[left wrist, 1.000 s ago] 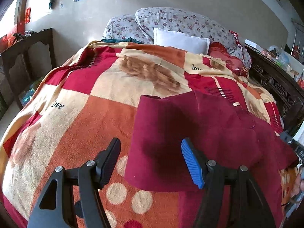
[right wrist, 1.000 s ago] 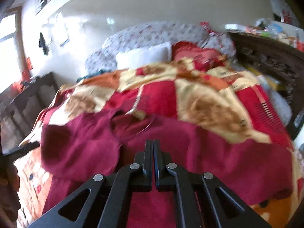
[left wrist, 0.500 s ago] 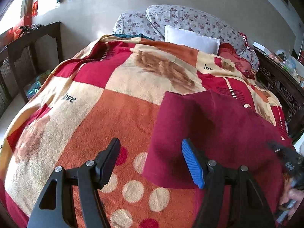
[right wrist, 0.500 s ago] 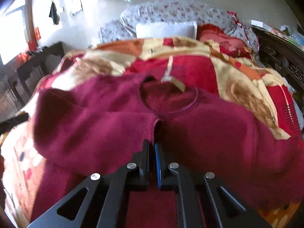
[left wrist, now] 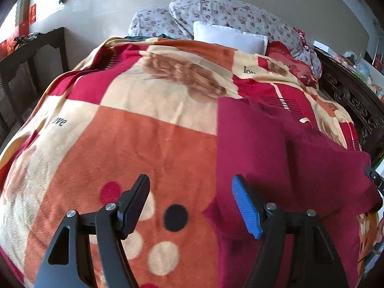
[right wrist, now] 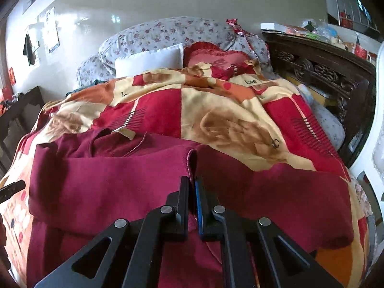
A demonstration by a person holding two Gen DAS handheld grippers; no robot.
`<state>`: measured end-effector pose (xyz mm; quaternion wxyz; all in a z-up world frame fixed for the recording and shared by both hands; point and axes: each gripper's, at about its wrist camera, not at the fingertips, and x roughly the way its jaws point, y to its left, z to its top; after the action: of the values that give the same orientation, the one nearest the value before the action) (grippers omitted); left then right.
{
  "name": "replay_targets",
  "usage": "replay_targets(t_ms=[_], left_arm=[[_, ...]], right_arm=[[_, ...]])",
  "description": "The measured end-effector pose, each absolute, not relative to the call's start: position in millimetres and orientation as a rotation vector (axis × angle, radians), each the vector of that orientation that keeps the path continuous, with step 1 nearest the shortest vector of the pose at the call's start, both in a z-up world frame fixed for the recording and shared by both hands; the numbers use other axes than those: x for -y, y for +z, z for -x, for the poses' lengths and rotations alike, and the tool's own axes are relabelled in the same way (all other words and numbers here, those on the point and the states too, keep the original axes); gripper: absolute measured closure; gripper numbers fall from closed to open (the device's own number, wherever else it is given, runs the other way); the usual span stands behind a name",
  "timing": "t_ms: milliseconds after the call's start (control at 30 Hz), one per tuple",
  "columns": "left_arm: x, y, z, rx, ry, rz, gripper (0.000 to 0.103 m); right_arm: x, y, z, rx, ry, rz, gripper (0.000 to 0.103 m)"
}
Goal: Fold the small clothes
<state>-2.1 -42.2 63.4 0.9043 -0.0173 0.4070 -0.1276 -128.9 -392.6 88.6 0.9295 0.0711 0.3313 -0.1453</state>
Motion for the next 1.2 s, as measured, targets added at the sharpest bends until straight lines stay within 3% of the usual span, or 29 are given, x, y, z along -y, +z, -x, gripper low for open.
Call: replay_targets(t_ms=[267,367,500,567,800,1200], left_arm=[[69.3,49.6,-29.0,-0.819,-0.171,-0.022,0.033],[74.5,32.1,-45.3,-0.867,-0.131,-0.062,0.042],[73.7,29.3,-45.8,-0.860,-0.135,-0.067,0.043],[72.1,33.2,-43.0,-0.859,-0.130,-0.070,0.043],[66.3,61.2,-19.7,-0.796,-0.163,0.031,0.043],[104.0,33.5,-43.9,-0.817,-0.132,-0.068,0.039]], right_arm=[[421.7,64.6,110.0,-0.754,-0.317,-0.197,0.097],[436.1,45.9,101.5,-0.804,-0.332,-0.230,0.097],[435.6,52.5,113.5,-0.779,-0.350,-0.238,0.094],[436.2,61.8,124.3,-0.754,-0.361,-0.273,0.087],[404.6,88.9,135.1,-0.695,-0.224,-0.252,0.087],[404.0,46.4,84.1,-0.783,-0.232,-0.255,0.087]])
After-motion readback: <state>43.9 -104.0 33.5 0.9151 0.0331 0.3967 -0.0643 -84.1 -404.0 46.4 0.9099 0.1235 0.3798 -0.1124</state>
